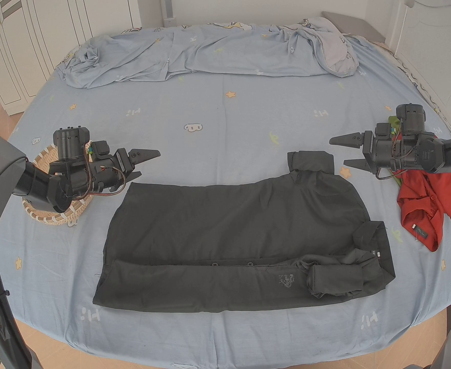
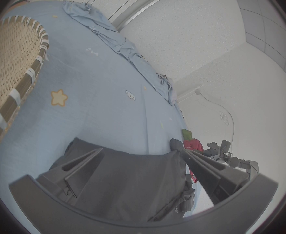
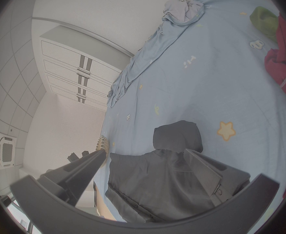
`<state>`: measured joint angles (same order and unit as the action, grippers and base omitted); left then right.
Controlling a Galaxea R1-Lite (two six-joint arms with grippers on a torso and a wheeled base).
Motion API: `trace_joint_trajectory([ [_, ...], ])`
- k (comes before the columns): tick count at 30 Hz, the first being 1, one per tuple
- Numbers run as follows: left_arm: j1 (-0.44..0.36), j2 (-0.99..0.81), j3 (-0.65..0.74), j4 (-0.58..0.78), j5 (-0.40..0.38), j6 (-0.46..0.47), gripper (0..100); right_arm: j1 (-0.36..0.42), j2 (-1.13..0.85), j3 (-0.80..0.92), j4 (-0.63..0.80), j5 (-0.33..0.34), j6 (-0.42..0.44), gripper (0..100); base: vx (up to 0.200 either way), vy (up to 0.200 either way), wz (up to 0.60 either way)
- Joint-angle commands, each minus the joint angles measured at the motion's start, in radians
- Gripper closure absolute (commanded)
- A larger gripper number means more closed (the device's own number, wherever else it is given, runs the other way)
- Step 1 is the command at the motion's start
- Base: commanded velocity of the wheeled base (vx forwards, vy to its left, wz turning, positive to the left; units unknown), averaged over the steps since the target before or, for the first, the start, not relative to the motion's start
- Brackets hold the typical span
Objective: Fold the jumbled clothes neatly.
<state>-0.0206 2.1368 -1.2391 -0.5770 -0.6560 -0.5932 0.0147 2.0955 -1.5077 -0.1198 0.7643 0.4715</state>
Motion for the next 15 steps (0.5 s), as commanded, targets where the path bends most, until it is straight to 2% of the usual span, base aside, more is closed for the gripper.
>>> trace_joint_trajectory([
  [1, 0.007, 0.045, -0.031, 0.009, -0.001, 0.030, 0, -0.007, 0.035, 0.001, -0.001, -0.005, -0.020, 0, 0.000, 0.000, 0.00],
  [3, 0.045, 0.038, -0.029, 0.016, -0.001, 0.064, 0, -0.018, 0.046, 0.000, -0.001, -0.008, -0.044, 0, 0.000, 0.000, 0.00],
  [10, 0.107, 0.032, -0.025, 0.029, -0.001, 0.124, 0, -0.051, 0.101, -0.002, -0.023, -0.008, -0.106, 0, 0.000, 0.000, 0.00],
  [15, 0.111, 0.043, -0.026, 0.028, -0.001, 0.127, 0, -0.055, 0.149, 0.020, -0.146, -0.008, -0.091, 0, 0.000, 0.000, 0.00],
])
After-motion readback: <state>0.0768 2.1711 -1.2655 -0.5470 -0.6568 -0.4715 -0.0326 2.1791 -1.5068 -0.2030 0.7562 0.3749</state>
